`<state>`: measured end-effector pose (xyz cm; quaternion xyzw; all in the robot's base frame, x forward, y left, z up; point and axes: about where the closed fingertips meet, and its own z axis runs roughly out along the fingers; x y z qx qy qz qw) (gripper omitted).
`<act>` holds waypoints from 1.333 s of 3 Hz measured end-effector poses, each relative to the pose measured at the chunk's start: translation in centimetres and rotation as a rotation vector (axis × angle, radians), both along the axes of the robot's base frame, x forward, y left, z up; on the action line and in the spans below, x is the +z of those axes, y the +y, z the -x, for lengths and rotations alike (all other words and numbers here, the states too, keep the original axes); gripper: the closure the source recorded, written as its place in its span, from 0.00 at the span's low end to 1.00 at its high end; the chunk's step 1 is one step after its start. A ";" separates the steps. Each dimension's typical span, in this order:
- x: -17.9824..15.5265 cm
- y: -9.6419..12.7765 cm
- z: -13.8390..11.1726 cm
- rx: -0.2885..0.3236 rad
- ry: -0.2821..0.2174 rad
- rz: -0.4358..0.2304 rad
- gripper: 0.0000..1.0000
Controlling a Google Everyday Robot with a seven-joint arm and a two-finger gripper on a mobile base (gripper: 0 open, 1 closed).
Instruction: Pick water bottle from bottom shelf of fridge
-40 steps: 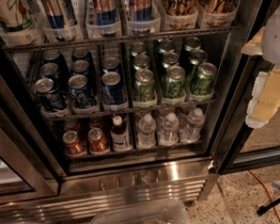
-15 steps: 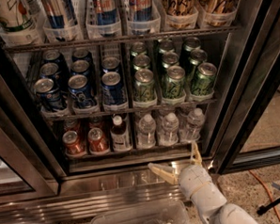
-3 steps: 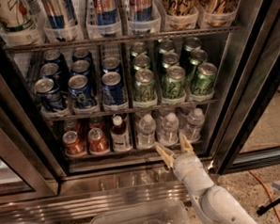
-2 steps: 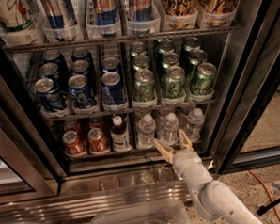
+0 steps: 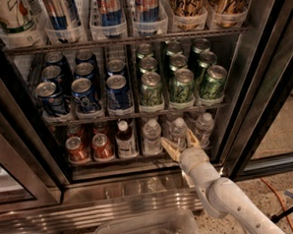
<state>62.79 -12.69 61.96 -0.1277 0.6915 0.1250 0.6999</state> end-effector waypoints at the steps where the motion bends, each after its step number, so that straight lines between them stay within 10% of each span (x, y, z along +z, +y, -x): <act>1: 0.3 0.0 -2.0 -0.003 0.000 0.000 0.25; 2: 0.5 0.5 -2.4 0.003 0.002 0.007 0.25; 4: 0.5 0.5 -2.4 0.003 0.002 0.007 0.68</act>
Offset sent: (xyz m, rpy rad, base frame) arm 0.0319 0.0006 0.0021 -0.0031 0.0042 -0.0046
